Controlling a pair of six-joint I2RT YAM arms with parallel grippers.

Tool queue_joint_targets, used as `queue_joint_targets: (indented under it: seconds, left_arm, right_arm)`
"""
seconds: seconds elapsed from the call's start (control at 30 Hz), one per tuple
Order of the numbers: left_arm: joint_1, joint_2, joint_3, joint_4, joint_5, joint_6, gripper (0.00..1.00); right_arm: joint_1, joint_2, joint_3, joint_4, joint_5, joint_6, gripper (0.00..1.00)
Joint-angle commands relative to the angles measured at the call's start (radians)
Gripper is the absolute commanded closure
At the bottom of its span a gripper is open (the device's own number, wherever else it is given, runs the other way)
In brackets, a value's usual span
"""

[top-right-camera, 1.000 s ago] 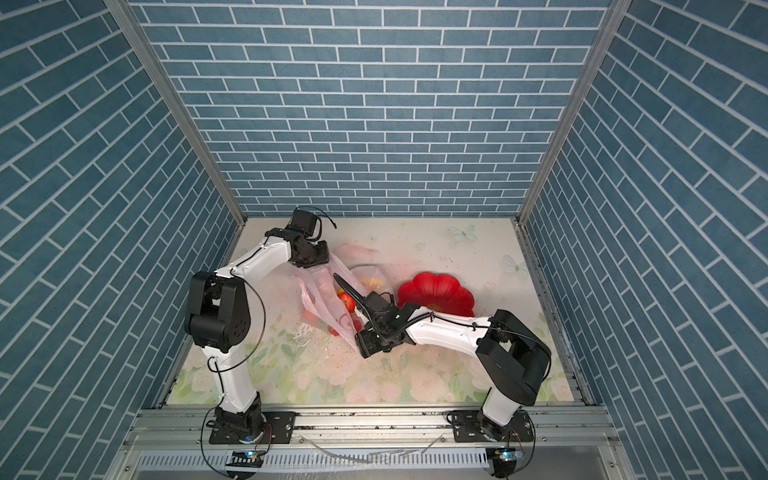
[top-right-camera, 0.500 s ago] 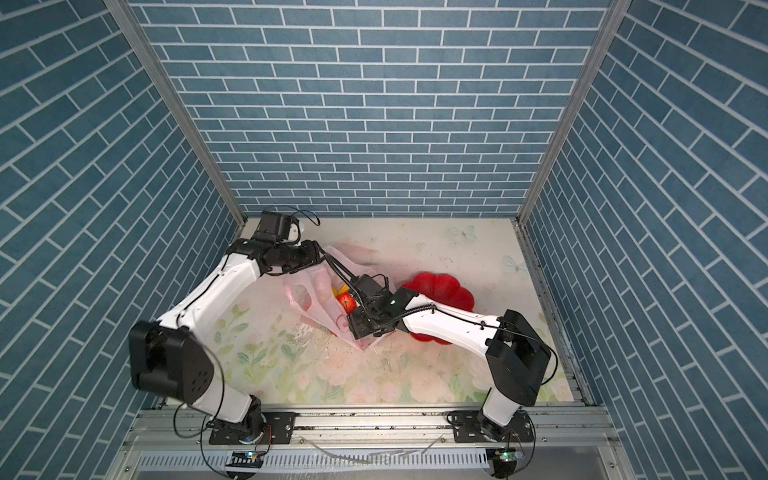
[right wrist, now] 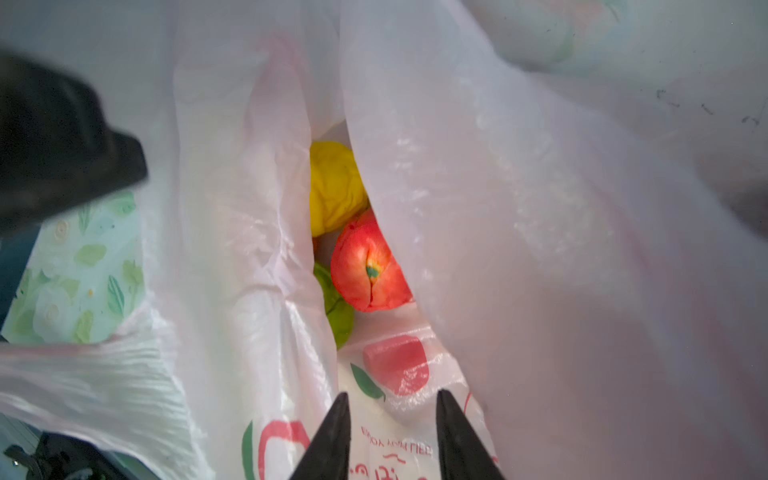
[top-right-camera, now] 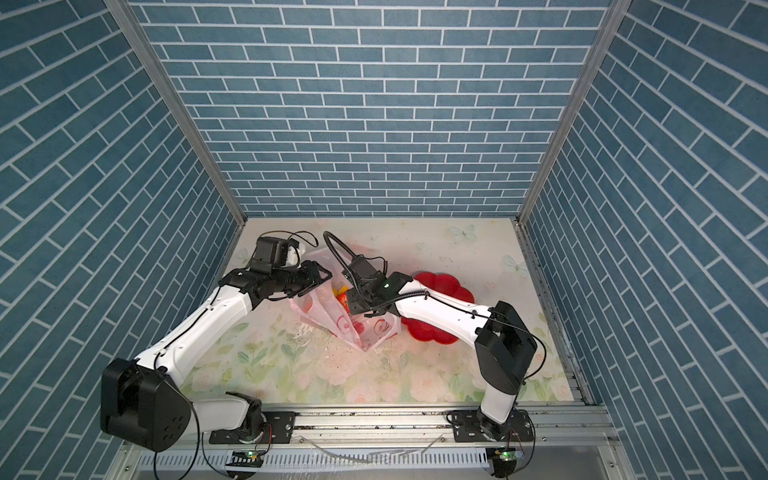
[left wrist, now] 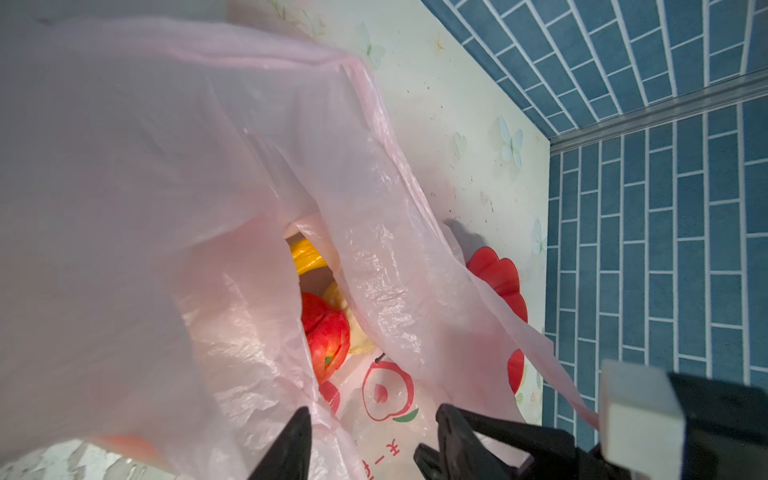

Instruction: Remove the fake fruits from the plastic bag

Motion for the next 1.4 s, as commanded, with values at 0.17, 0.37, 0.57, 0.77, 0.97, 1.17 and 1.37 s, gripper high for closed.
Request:
queue_joint_targets:
  seconds: [0.17, 0.37, 0.57, 0.77, 0.97, 1.17, 1.37]
  left_arm:
    - [-0.065, 0.046, -0.084, 0.247, -0.019, -0.142, 0.56]
    - [-0.082, 0.09, -0.099, 0.267, -0.043, -0.139, 0.61]
    - [-0.101, 0.12, -0.102, 0.23, -0.098, -0.109, 0.67]
    - [-0.124, 0.132, -0.098, 0.162, -0.162, -0.064, 0.7]
    - [-0.145, 0.141, -0.104, 0.099, -0.207, -0.034, 0.72]
    - [-0.163, 0.116, -0.118, 0.007, -0.271, -0.008, 0.73]
    - [-0.185, 0.05, -0.161, -0.056, -0.333, -0.016, 0.73]
  right_arm:
    - [-0.014, 0.097, 0.114, -0.057, -0.032, 0.083, 0.7]
    - [0.008, 0.1, 0.091, -0.054, -0.036, 0.136, 0.78]
    - [0.03, 0.118, 0.08, -0.062, -0.027, 0.168, 0.81]
    - [0.028, 0.146, 0.068, -0.046, 0.033, 0.182, 0.82]
    - [0.011, 0.21, 0.165, -0.12, 0.125, 0.128, 0.83]
    - [-0.021, 0.24, 0.222, -0.161, 0.198, 0.08, 0.83]
    - [-0.075, 0.272, 0.27, -0.178, 0.22, 0.048, 0.83]
